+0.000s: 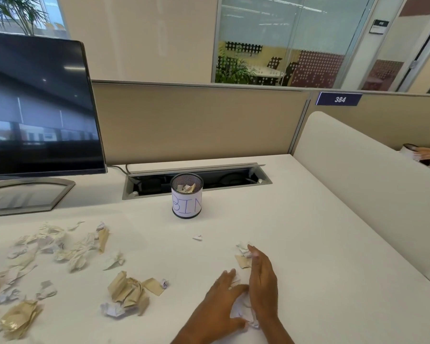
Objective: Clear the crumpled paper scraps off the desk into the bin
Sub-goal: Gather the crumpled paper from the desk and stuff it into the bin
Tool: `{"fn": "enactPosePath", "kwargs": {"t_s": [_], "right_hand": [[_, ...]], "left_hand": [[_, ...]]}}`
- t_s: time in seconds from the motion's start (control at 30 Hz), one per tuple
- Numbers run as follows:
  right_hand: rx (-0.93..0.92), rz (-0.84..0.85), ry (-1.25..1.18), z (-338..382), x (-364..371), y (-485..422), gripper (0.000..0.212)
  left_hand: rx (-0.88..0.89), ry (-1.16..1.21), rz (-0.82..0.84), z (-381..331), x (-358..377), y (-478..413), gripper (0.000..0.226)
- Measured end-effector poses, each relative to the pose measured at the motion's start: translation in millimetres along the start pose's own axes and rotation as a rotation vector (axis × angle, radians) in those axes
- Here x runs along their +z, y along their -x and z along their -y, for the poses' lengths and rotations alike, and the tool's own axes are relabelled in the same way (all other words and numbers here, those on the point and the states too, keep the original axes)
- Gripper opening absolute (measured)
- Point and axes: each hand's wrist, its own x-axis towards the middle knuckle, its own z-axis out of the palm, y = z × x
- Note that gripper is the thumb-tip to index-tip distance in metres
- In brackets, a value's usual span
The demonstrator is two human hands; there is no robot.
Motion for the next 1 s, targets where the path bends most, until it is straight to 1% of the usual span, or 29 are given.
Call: {"fn": "enactPosePath", "kwargs": {"t_s": [0.07,0.17,0.23,0.3,0.43,0.57,0.6,0.67,0.77,0.8,0.87,1.0], "right_hand": [[0.033,-0.024,-0.047,2,3,2,0.032],[0.046,-0.03,-0.079,2,7,2,0.031],[0.056,-0.021,-0.106,2,6,-1,0.032],[0.084,0.007,-0.146,2,2,-5,0.033],[0.129,0.075,-0.163,2,-8,-14,0.034],[0.129,0.109,-0.151,1,-13,-24,0.031],[0.136,0.117,-0.154,1,-14,-26,0.03],[0.126,0.106,-0.146,-2,-14,-30,0.031],[0.058,0.057,-0.129,-7,-10,-32,0.033],[0.038,0.051,-0.121,-9,-9,-31,0.032],[0.012,0.045,-0.11,-12,-8,-31,0.033],[-0.007,0.008,-0.13,-15,-8,-32,0.034]], "left_hand": [[0.026,-0.042,-0.06,0,0,1,0.055],[0.053,-0.092,-0.205,-2,-3,1,0.037],[0.07,-0.132,-0.288,-2,-4,2,0.029],[0.074,-0.142,-0.343,1,-5,2,0.026],[0.048,-0.06,-0.445,6,-9,-2,0.023],[-0.052,0.114,-0.555,12,-22,-1,0.012],[-0.074,0.164,-0.596,14,-29,-1,0.009],[-0.102,0.234,-0.683,16,-49,-1,0.011],[-0.106,0.287,-0.808,18,-91,-6,0.004],[-0.11,0.283,-0.846,18,-106,-10,0.001],[-0.105,0.253,-0.911,18,-137,-20,0.005],[-0.082,0.237,-0.996,14,-185,-43,0.007]]}}
